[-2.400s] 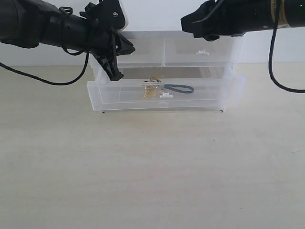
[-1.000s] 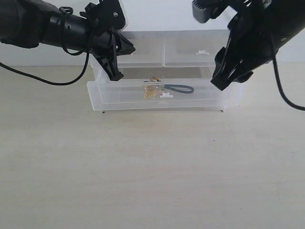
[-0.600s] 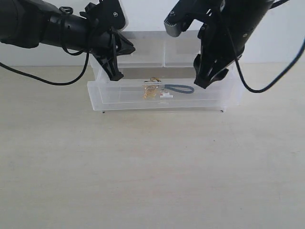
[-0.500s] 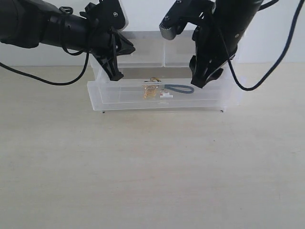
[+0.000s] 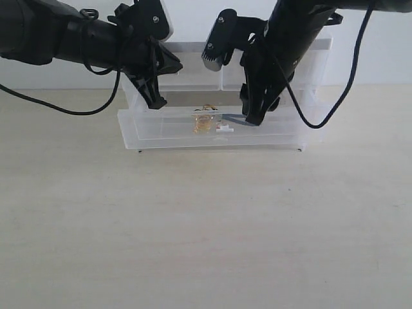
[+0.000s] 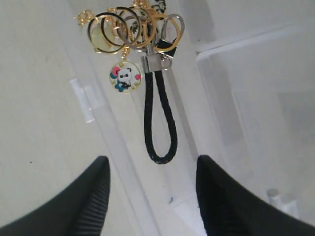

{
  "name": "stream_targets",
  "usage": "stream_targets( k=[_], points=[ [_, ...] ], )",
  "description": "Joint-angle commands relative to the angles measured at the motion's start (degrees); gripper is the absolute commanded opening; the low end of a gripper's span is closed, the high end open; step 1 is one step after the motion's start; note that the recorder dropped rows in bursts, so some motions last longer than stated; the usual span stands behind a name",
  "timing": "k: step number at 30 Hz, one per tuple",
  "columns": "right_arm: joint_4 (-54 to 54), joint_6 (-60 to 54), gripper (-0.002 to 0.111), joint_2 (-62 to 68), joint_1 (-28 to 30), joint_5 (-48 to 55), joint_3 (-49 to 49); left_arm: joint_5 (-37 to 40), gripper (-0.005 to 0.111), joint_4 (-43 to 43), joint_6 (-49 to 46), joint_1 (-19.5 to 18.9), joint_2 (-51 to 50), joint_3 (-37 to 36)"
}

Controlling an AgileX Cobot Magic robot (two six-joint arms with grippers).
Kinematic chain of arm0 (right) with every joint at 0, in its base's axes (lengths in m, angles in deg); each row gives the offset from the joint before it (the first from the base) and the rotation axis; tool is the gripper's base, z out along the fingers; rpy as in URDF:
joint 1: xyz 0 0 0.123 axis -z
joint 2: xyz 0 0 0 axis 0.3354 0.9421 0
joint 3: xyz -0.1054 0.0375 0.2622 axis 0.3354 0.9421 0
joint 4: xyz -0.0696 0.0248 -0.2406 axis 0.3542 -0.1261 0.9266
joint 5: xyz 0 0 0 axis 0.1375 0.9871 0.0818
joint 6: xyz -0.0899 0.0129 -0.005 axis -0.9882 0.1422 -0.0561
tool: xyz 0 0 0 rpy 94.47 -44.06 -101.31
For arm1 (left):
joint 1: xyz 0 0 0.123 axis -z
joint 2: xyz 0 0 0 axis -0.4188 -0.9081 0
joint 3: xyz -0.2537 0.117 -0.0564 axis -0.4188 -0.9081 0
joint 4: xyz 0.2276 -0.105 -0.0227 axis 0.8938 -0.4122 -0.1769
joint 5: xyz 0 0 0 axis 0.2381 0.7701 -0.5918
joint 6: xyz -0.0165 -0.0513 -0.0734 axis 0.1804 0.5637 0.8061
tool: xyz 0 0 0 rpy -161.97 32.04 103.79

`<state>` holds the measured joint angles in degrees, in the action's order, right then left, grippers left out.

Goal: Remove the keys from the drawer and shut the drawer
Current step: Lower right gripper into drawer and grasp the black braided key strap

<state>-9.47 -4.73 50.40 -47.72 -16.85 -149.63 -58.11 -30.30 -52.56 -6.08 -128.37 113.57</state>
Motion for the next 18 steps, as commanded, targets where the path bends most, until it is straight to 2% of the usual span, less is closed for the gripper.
stream_targets(
  k=[1, 16, 18],
  points=[
    [-0.16, -1.45, 0.047, 1.28, 0.18, -1.94, -0.31, -6.47, 0.004, -1.31, 0.16, -0.79, 0.21, 1.01],
    [-0.16, -2.67, 0.047, 4.33, 0.18, -5.90, -0.31, -6.47, 0.004, -1.31, 0.16, -0.79, 0.21, 1.01],
    [-0.24, -2.53, 0.051, 4.61, 0.18, -6.03, -0.31, -6.58, 0.004, -1.31, 0.16, -0.79, 0.21, 1.01]
  ],
)
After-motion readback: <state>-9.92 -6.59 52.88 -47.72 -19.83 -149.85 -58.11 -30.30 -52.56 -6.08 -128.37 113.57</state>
